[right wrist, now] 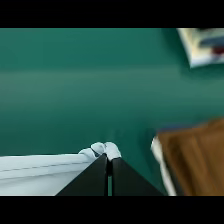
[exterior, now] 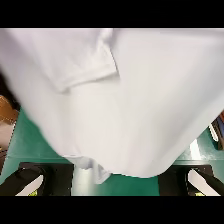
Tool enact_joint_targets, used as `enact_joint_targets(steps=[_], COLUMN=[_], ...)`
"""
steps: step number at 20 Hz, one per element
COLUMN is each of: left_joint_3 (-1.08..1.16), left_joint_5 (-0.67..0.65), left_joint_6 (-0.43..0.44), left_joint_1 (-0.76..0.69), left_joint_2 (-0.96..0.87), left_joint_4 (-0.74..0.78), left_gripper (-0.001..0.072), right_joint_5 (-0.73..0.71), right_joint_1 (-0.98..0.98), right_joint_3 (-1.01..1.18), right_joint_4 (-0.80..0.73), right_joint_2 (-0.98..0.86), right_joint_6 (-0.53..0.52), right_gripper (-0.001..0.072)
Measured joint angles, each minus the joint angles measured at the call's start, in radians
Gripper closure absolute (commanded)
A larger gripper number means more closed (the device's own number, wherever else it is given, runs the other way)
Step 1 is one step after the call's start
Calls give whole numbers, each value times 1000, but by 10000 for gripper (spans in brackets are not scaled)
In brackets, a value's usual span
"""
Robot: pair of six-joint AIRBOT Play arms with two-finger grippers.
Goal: Fold the shirts.
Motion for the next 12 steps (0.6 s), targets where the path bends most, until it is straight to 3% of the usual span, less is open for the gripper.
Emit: enact_joint_targets(steps=[6, 12], left_joint_3=[-233, -292], left_joint_5=[-8, 277], left_joint_6=[6, 63], left_joint_1=[1, 6], left_joint_2=[-301, -587], left_joint_4=[14, 18], left_gripper=[685, 686], right_joint_5=[8, -203], right_joint_1=[60, 124], right_joint_3=[-231, -267], right_joint_4=[6, 13], right_joint_2=[-266, -559], right_joint_6=[11, 13], right_gripper=[701, 702])
